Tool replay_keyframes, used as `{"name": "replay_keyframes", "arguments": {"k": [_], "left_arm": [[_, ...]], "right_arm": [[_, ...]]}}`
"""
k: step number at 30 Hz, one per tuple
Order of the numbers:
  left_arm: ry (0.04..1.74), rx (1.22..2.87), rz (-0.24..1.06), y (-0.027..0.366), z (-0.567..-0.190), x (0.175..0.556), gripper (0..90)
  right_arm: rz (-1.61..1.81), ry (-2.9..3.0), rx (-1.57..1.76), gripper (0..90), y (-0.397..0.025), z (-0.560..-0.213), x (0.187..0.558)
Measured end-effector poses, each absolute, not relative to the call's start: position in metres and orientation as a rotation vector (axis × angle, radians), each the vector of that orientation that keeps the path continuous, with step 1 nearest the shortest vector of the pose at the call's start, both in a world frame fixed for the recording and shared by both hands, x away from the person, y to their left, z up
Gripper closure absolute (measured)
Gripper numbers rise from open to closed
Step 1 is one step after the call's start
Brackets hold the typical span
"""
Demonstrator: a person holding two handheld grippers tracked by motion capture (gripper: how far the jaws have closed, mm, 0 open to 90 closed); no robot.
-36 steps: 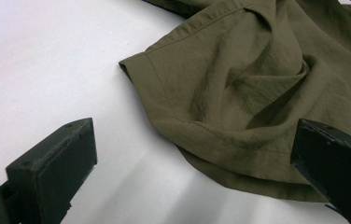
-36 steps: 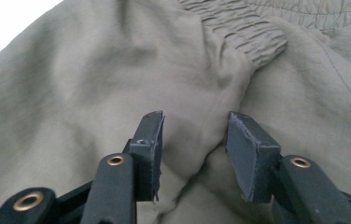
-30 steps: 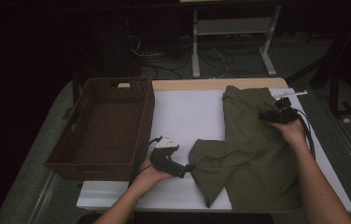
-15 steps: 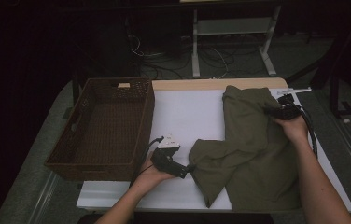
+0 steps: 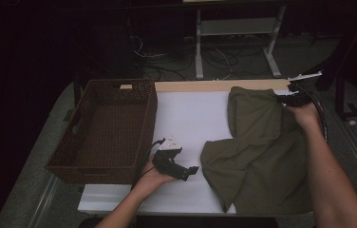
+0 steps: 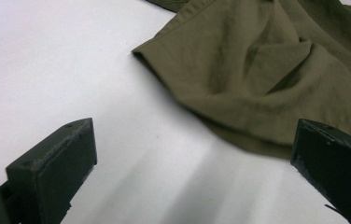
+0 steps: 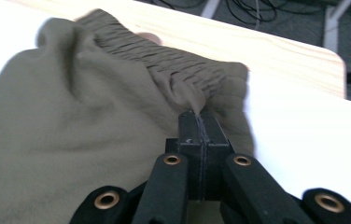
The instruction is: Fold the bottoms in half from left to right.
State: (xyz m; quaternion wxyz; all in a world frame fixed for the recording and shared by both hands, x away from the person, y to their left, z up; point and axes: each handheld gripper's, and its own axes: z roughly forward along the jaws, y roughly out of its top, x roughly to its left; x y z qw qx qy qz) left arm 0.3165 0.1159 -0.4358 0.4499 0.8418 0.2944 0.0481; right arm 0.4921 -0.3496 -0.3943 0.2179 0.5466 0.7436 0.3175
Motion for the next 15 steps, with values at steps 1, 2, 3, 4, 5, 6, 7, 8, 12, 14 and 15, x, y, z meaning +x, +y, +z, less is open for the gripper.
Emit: {"name": "replay_keyframes", "arguments": {"k": [1, 2, 3, 4, 5, 6, 7, 8, 12, 14, 15], "left_arm": [[0.729, 2.083, 0.119, 0.116, -0.436, 0.317, 0.1], [0.732, 2.083, 0.117, 0.117, -0.436, 0.317, 0.1], [0.732, 2.083, 0.117, 0.117, -0.436, 0.317, 0.1], [0.733, 2.083, 0.118, 0.117, -0.436, 0.317, 0.0], [0.733, 2.083, 0.118, 0.117, -0.436, 0.317, 0.1], [0.735, 2.085, 0.116, 0.118, -0.436, 0.317, 0.1], [0.735, 2.085, 0.116, 0.118, -0.436, 0.317, 0.1], [0.736, 2.087, 0.112, 0.119, -0.436, 0.317, 0.1], [0.734, 2.089, 0.107, 0.118, -0.436, 0.316, 0.0], [0.732, 2.09, 0.105, 0.118, -0.436, 0.316, 0.0], [0.732, 2.09, 0.105, 0.118, -0.436, 0.316, 0.1]], "right_arm": [[0.862, 2.057, 1.52, 88.9, -0.352, -0.395, 0.494], [0.828, 2.045, 1.54, 88.9, -0.356, -0.4, 0.499], [0.828, 2.045, 1.54, 88.9, -0.356, -0.4, 0.499], [0.811, 2.039, 1.558, 88.9, -0.359, -0.407, 0.502], [0.811, 2.039, 1.558, 88.9, -0.359, -0.407, 0.502], [0.812, 2.03, 1.586, 88.9, -0.362, -0.414, 0.505], [0.812, 2.03, 1.586, 88.9, -0.362, -0.414, 0.505], [0.829, 2.021, 1.619, 88.8, -0.365, -0.42, 0.507], [0.831, 2.024, 1.632, 88.6, -0.366, -0.426, 0.507], [0.849, 2.027, 1.629, 82.8, -0.364, -0.428, 0.505], [0.849, 2.027, 1.629, 82.8, -0.364, -0.428, 0.505]]}}
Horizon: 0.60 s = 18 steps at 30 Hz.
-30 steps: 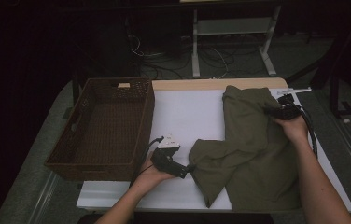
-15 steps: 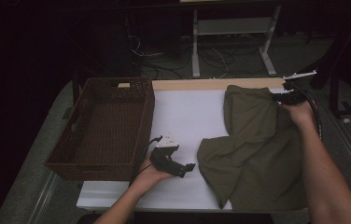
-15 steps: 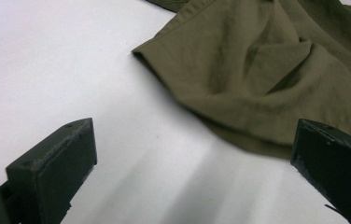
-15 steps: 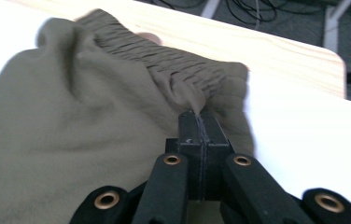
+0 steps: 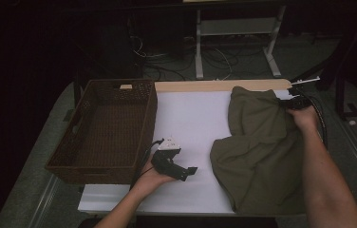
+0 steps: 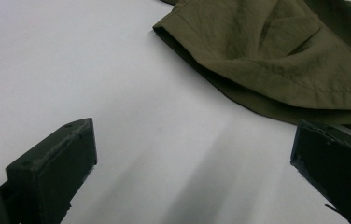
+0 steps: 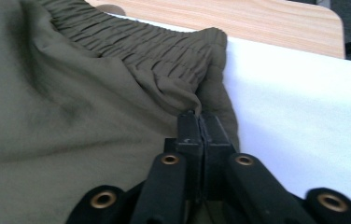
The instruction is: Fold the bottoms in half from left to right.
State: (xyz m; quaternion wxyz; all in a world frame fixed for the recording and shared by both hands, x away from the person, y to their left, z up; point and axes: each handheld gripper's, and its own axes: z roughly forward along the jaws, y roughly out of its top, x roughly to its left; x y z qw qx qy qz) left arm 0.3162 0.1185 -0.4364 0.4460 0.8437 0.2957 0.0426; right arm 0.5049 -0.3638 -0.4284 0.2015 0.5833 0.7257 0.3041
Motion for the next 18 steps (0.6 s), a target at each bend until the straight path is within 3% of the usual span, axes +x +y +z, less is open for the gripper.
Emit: {"name": "replay_keyframes", "arguments": {"k": [3, 7, 18], "left_arm": [[0.73, 2.09, 0.105, 0.118, -0.437, 0.316, 0.0], [0.726, 2.096, 0.104, 0.116, -0.437, 0.316, 0.0], [0.72, 2.101, 0.105, 0.115, -0.437, 0.315, 0.1]], "right_arm": [[0.939, 2.0, 1.611, 70.6, -0.364, -0.424, 0.496], [0.981, 1.992, 1.577, 65.5, -0.36, -0.417, 0.483], [1.007, 2.029, 1.535, 65.1, -0.357, -0.399, 0.442]]}}
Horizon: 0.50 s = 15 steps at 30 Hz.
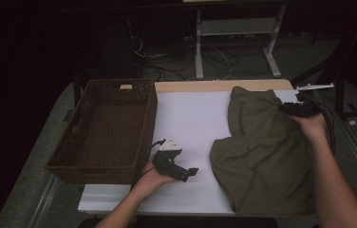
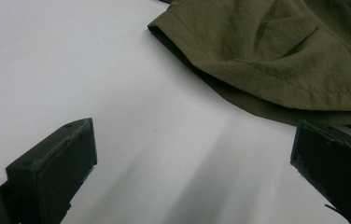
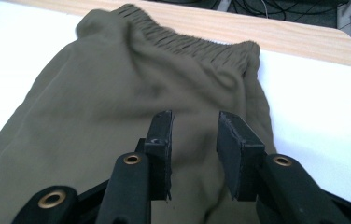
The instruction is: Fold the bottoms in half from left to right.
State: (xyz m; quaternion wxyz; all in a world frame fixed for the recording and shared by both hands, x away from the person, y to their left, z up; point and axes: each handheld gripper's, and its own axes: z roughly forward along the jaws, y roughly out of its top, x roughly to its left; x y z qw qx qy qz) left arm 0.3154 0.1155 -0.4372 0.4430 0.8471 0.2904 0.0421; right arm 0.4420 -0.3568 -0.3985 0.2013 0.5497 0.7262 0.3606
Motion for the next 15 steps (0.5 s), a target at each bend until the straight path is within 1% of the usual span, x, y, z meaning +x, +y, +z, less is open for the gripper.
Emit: {"name": "replay_keyframes", "arguments": {"k": [3, 15], "left_arm": [[0.712, 2.106, 0.11, 0.115, -0.437, 0.315, 0.1], [0.713, 2.101, 0.113, 0.116, -0.436, 0.315, 0.1]], "right_arm": [[0.935, 2.066, 1.517, 64.4, -0.355, -0.399, 0.426], [0.948, 2.112, 1.563, 63.2, -0.361, -0.414, 0.392]]}}
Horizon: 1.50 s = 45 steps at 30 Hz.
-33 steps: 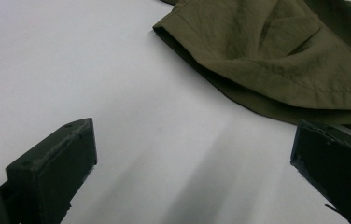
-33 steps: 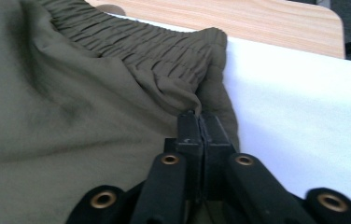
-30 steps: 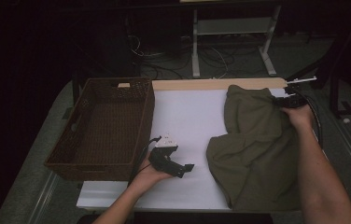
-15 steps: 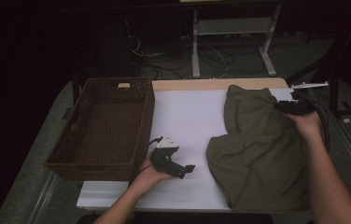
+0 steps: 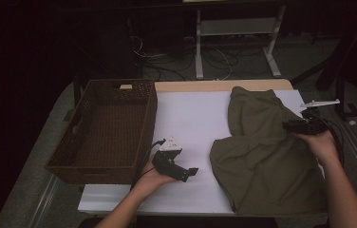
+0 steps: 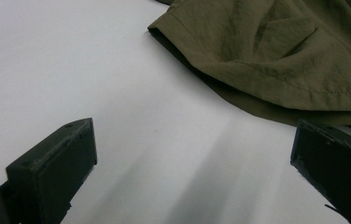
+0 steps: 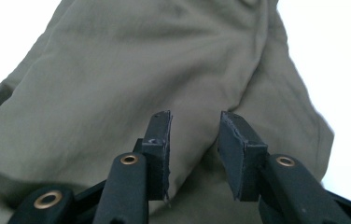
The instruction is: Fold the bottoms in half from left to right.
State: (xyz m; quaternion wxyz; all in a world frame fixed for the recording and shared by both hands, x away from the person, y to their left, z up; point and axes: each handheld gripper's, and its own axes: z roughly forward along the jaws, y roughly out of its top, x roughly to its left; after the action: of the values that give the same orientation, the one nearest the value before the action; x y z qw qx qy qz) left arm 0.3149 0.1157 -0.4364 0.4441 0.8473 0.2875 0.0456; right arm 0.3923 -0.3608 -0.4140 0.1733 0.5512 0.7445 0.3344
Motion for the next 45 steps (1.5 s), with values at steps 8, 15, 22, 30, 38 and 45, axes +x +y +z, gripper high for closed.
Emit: {"name": "replay_keyframes", "arguments": {"k": [8, 15, 22, 30, 38, 45], "left_arm": [[0.711, 2.098, 0.115, 0.116, -0.436, 0.315, 0.1], [0.694, 2.101, 0.124, 0.115, -0.435, 0.315, 0.1], [0.693, 2.103, 0.119, 0.114, -0.435, 0.315, 0.2], [0.683, 2.116, 0.104, 0.111, -0.438, 0.314, 2.0], [0.681, 2.119, 0.101, 0.111, -0.438, 0.314, 2.0], [0.681, 2.119, 0.1, 0.111, -0.438, 0.314, 1.9]], "right_arm": [[0.966, 2.123, 1.591, 60.9, -0.364, -0.418, 0.381], [0.971, 2.127, 1.602, 58.6, -0.367, -0.422, 0.383], [1.03, 2.145, 1.664, 56.8, -0.372, -0.432, 0.389], [0.985, 2.212, 1.674, 76.7, -0.366, -0.442, 0.395], [0.936, 2.199, 1.606, 88.1, -0.362, -0.433, 0.392], [0.881, 2.116, 1.574, 88.3, -0.371, -0.42, 0.393]]}}
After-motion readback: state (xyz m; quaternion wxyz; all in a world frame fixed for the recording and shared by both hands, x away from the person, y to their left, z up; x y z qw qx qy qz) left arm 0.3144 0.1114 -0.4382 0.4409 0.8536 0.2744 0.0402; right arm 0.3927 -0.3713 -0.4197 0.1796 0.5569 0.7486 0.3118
